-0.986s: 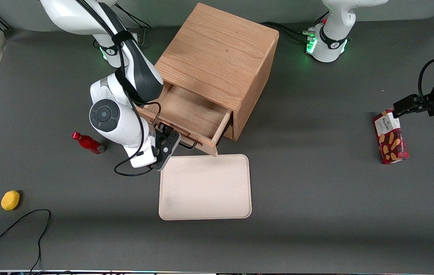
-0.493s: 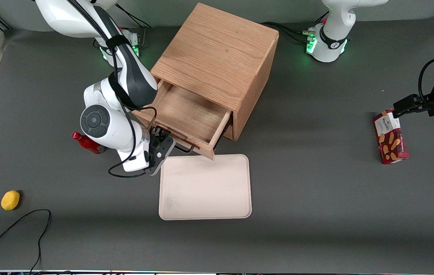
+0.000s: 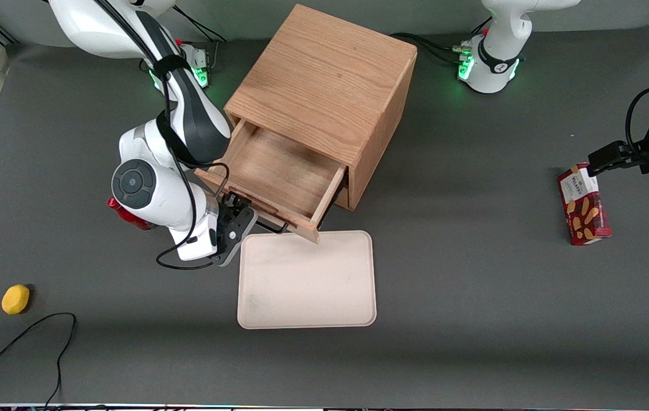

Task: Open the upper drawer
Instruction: 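Keep pulling the drawer further out with the right gripper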

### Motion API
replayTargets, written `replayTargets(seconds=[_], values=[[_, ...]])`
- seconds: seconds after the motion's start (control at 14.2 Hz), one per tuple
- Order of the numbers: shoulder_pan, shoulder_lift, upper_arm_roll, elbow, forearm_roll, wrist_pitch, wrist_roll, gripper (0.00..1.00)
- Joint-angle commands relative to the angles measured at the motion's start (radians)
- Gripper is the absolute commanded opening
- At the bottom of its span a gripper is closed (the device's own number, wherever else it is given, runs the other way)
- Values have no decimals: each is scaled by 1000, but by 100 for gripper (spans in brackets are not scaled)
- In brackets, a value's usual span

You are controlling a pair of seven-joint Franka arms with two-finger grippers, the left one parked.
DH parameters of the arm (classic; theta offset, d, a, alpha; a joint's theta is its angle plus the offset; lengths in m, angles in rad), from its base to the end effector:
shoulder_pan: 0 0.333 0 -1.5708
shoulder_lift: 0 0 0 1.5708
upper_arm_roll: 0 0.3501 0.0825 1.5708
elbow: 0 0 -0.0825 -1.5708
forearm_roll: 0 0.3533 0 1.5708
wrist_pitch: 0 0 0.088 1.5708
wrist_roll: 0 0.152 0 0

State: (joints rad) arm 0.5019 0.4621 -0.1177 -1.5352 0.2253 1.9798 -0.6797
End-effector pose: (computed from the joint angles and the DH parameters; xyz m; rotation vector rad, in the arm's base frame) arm 0.6097 0.2837 0.3880 -2.6329 -1.4121 -0.0143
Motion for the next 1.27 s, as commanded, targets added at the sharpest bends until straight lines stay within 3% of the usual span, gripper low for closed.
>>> replayTargets(seconds=[0.0,1.2], values=[[-19,35,3,52,12,-12,-64,100],[-86,95,7,139,16,-45,-118,100]])
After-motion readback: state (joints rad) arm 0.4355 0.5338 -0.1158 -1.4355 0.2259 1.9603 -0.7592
